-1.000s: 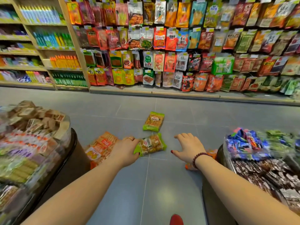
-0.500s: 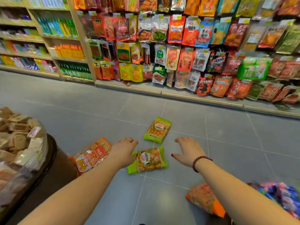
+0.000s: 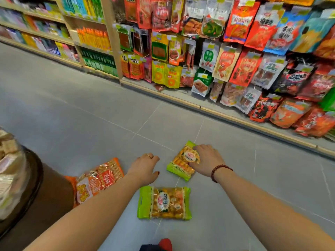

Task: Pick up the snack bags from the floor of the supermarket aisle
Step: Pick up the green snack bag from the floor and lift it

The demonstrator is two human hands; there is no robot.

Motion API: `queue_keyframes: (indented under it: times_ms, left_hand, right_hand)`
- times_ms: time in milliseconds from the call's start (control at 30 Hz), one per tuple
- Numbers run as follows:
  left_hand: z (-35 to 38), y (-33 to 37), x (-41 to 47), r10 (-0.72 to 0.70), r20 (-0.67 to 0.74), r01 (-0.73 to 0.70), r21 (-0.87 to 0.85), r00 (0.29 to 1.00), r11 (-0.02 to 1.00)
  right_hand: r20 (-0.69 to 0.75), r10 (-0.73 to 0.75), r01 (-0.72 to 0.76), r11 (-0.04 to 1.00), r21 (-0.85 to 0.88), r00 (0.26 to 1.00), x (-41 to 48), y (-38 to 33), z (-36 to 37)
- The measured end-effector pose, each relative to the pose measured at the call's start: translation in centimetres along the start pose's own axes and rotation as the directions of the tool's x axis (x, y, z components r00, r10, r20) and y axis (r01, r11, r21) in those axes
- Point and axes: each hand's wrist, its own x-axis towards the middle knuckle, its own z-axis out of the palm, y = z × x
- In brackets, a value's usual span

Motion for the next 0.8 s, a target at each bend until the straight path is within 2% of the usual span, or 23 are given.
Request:
queue_keyframes:
  times_ms: [200, 367, 467, 567, 667, 800]
  left_hand:
    - [-1.8, -3.6, 5.4, -0.188, -0.012, 0.187, -0.059, 0.982, 0.981]
    - [-0.4, -5.7, 7.8, -0.461, -0.005, 0.455, -0.153, 0.887, 0.877]
    - [1.8, -5.4, 8.3, -0.653, 0.056, 0.641, -0.27, 0.755, 0.719]
    - [4.8, -3.7, 8.5, -0.779, 0.144, 0.762, -0.374, 0.61, 0.528]
    - [7.5, -1.5, 8.6, -0.869, 0.204, 0.831, -0.452, 0.45, 0.324]
    - [11.1, 1.7, 8.7, -0.92, 0.3, 0.843, -0.534, 0.253, 0.058]
  right_hand:
    - [0.073, -0.223, 0.226, 0.973, -0.042, 0.972, 11.2, -1.4, -0.9]
    - [0.192, -0.451, 0.473, 0.876, -0.091, 0.872, 20.5, -2.8, -0.4]
    - [0.277, -0.571, 0.612, 0.786, -0.086, 0.773, 25.4, -3.5, 0.3]
    - [0.355, -0.667, 0.731, 0.678, -0.076, 0.655, 29.3, -4.0, 1.5]
    - [0.443, -0.717, 0.815, 0.577, -0.058, 0.539, 31.8, -4.6, 3.4]
    - [0.526, -0.718, 0.842, 0.539, 0.007, 0.455, 33.4, -4.7, 7.3]
